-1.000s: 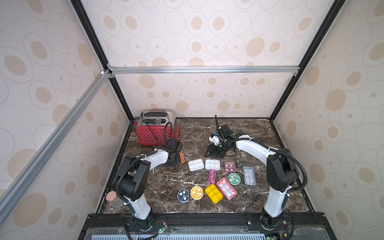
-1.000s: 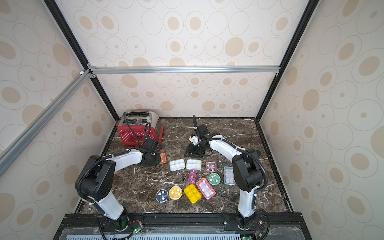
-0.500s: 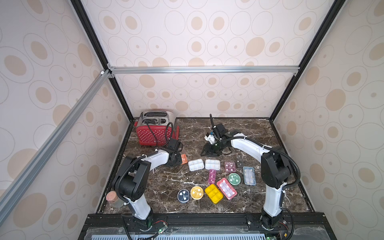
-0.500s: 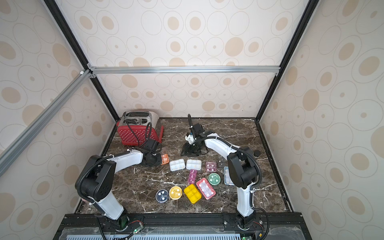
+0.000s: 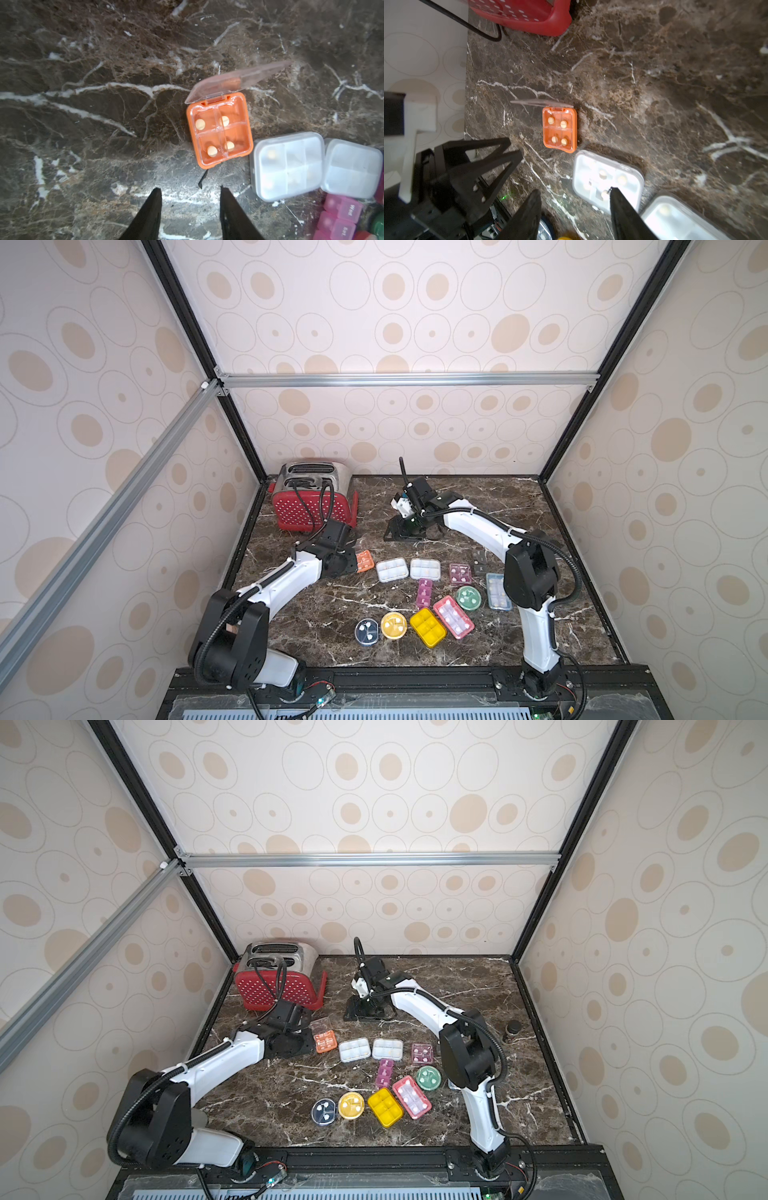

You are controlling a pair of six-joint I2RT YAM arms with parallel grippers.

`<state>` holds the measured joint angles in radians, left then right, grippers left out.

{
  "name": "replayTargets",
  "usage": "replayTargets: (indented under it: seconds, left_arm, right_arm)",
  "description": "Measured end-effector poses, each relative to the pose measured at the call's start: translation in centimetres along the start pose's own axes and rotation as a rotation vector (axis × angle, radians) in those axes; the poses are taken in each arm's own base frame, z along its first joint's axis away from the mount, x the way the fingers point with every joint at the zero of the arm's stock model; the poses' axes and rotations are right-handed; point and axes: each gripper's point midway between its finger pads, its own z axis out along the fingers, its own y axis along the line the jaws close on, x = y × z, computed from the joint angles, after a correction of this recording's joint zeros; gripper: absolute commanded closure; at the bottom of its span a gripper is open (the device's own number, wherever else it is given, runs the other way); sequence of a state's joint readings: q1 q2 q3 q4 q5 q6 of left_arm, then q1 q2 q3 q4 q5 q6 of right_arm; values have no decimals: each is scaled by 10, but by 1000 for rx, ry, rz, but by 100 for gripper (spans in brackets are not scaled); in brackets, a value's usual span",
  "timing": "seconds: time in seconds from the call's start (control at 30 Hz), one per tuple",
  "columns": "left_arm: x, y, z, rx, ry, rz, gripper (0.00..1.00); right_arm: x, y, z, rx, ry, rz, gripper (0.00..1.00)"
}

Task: Close pillboxes
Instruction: Move the pillbox to the center of the board, then close the lid on the pillbox.

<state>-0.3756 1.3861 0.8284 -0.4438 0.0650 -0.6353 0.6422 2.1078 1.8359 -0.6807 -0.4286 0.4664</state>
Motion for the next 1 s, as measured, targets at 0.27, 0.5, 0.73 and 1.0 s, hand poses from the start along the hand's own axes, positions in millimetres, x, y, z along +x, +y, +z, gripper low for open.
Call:
replayTargets:
  seconds: [0.27,0.5,0.73,1.0]
  left_arm:
    - [62,17,31,33,138,-65,63]
    - [49,-2,41,128,90,-92,67]
    - [34,-14,51,161,61,-104,71]
    - [32,-14,52,153,62,-104,75]
  right_arm:
    - [-45,24,39,-40,-43,3,56]
    - [-65,31,60,-72,-31,-13,48]
    - [-55,31,64,-82,21,-19,61]
    - [-50,31,64,-85,43,-21,67]
